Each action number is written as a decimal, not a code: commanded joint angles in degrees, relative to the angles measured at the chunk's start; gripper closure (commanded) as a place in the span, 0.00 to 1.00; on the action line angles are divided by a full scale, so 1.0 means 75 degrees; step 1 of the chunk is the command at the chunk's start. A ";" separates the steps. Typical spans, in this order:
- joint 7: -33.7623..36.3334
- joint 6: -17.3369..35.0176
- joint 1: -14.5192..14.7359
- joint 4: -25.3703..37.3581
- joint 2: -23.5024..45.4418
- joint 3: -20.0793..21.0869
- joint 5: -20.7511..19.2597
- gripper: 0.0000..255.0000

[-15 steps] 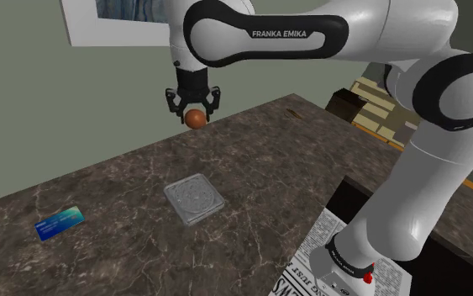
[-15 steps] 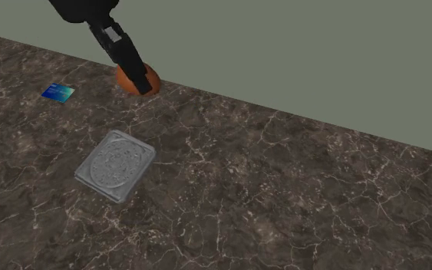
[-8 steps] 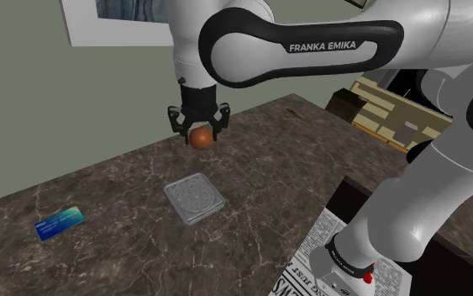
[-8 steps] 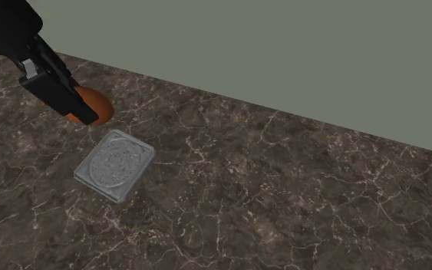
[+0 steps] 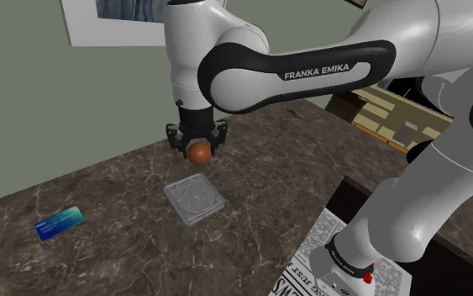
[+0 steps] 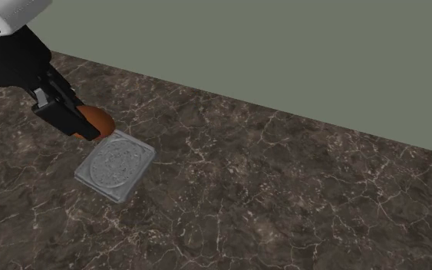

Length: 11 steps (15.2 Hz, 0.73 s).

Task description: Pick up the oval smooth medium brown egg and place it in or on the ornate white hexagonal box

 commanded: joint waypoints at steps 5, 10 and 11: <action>0.0150 0.0572 0.0016 -0.0447 0.0154 0.0009 -0.0096 1.00; 0.0178 0.0678 0.0019 -0.0522 0.0192 0.0008 -0.0121 1.00; 0.0178 0.0678 0.0019 -0.0522 0.0192 0.0008 -0.0121 1.00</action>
